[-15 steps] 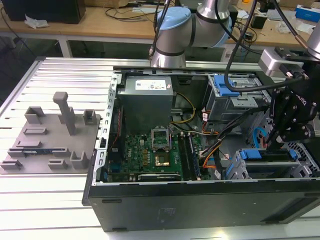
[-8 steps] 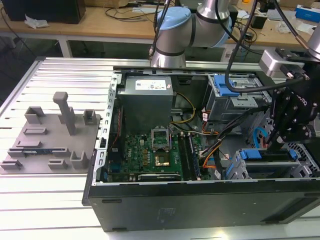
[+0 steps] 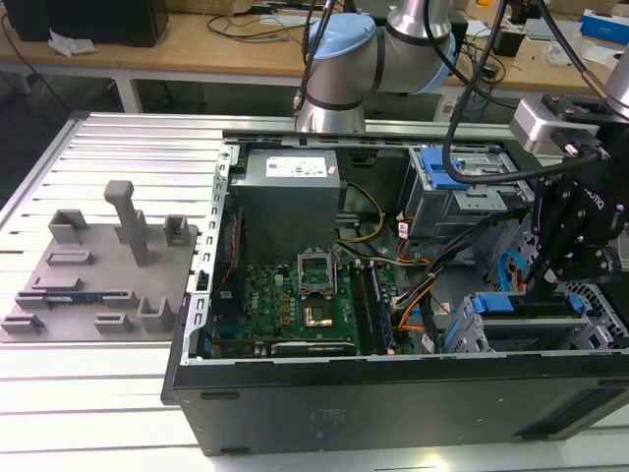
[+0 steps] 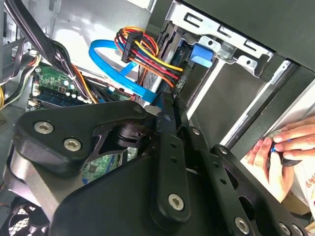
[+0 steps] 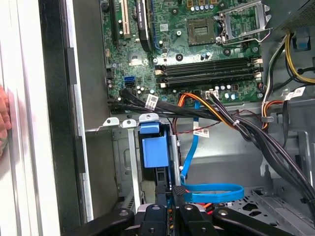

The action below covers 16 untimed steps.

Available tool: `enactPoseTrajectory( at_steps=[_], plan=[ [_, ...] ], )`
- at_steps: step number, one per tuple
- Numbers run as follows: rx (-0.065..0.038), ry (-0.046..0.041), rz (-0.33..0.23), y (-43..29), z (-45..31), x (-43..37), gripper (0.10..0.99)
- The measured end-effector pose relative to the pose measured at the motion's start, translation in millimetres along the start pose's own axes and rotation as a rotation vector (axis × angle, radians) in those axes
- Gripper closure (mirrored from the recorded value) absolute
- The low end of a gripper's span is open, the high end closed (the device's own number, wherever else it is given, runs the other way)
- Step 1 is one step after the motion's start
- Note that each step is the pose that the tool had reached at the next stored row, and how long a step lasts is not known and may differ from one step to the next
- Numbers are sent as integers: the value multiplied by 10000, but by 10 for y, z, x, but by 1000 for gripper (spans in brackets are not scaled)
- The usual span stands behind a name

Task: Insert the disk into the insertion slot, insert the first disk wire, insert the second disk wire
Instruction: 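Insert the second disk wire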

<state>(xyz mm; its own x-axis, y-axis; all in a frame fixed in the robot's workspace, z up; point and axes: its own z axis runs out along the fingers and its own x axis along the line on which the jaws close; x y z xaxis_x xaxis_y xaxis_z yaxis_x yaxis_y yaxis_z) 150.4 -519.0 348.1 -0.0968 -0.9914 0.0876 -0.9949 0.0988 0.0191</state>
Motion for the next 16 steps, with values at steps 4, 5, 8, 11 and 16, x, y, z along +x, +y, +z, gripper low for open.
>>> enactPoseTrajectory(
  at_steps=[4, 5, 8, 11, 16],
  plan=[
    [1, -1, -18, -17, 9, -3, 925],
    [1, -1, -25, -18, 14, -3, 925],
    [3, -1, -40, -20, 30, -5, 925],
    [6, 1, -72, -21, 69, -8, 925],
    [5, -2, -131, -18, 121, -13, 925]
  ],
)
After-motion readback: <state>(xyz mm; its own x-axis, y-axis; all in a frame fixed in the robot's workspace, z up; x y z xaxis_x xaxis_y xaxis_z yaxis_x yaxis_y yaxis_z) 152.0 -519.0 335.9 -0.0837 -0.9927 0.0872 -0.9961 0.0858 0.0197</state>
